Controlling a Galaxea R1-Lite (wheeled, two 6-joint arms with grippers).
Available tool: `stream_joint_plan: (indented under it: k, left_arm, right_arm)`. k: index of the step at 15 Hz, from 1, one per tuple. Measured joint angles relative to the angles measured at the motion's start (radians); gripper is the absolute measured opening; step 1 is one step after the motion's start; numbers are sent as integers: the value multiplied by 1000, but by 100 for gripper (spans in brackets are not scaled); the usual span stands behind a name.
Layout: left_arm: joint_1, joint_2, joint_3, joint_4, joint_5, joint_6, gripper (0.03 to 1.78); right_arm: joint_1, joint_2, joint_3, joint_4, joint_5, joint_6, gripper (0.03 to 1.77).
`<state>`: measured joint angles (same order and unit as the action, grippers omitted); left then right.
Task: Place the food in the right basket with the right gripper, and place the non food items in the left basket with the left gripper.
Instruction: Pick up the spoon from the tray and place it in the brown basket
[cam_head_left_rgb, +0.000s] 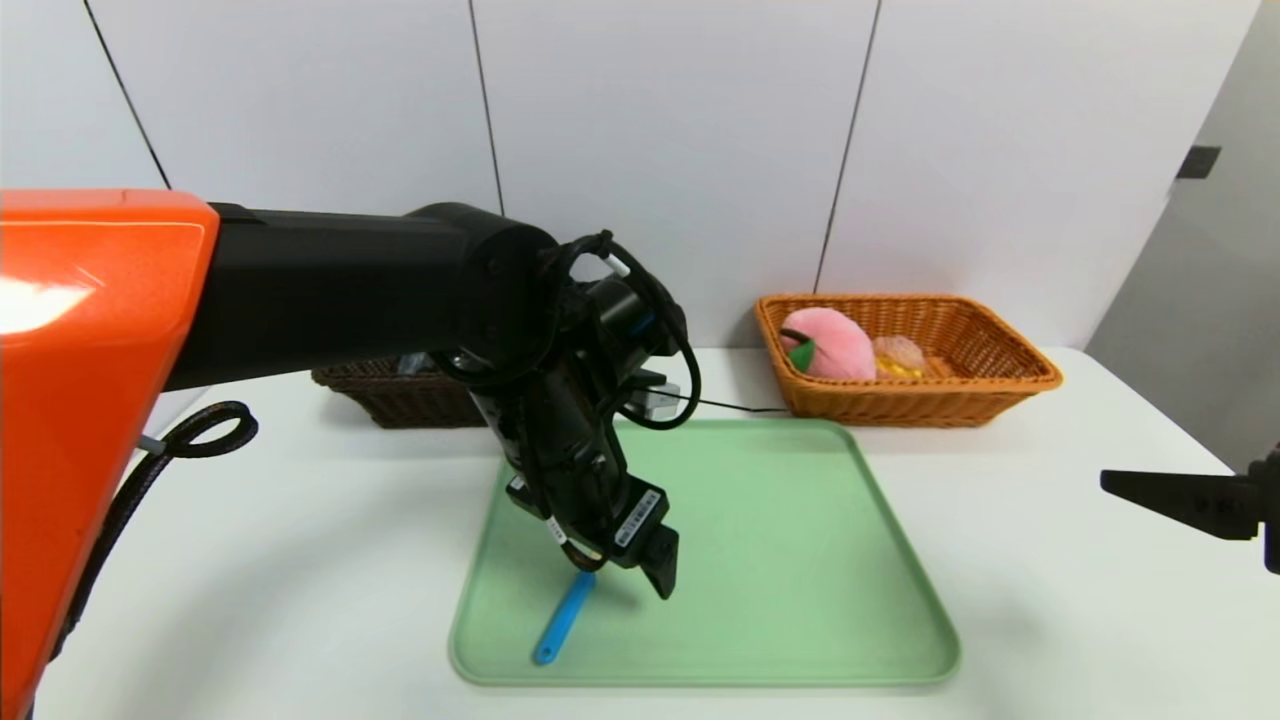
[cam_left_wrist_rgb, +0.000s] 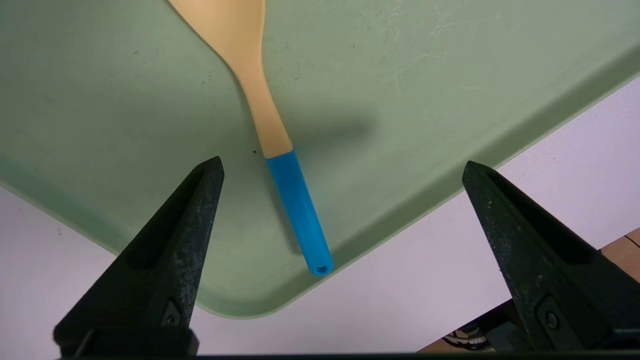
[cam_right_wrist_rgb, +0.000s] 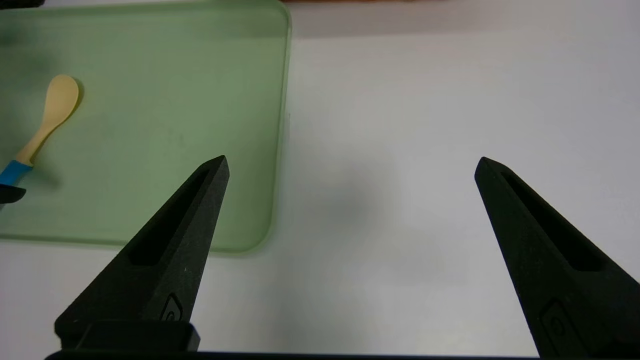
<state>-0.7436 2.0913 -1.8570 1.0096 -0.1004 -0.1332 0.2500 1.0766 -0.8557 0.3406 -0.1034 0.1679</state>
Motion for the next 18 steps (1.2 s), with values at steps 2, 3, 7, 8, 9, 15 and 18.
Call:
stream_joint_plan:
  k: [2, 3, 7, 8, 9, 15, 18]
  left_arm:
    - [0, 7, 0, 0, -1, 0, 169]
    - [0, 10, -1, 0, -1, 0, 169]
    - [3, 32, -3, 0, 2, -7, 169]
    - [5, 43, -7, 0, 5, -23, 169]
    - [7, 53, -9, 1, 7, -40, 169]
    - [12, 71, -19, 15, 7, -84, 169]
    - [13, 69, -18, 64, 7, -88, 169]
  right_arm:
    - [0, 25, 6, -77, 21, -67, 170]
    - [0, 37, 7, -83, 25, -74, 170]
    - [0, 54, 30, -85, 26, -70, 170]
    - [0, 54, 35, -86, 26, -70, 170]
    - [0, 55, 37, -86, 26, -70, 170]
    - [0, 51, 55, -86, 25, -72, 170]
    - [0, 44, 66, -86, 26, -72, 170]
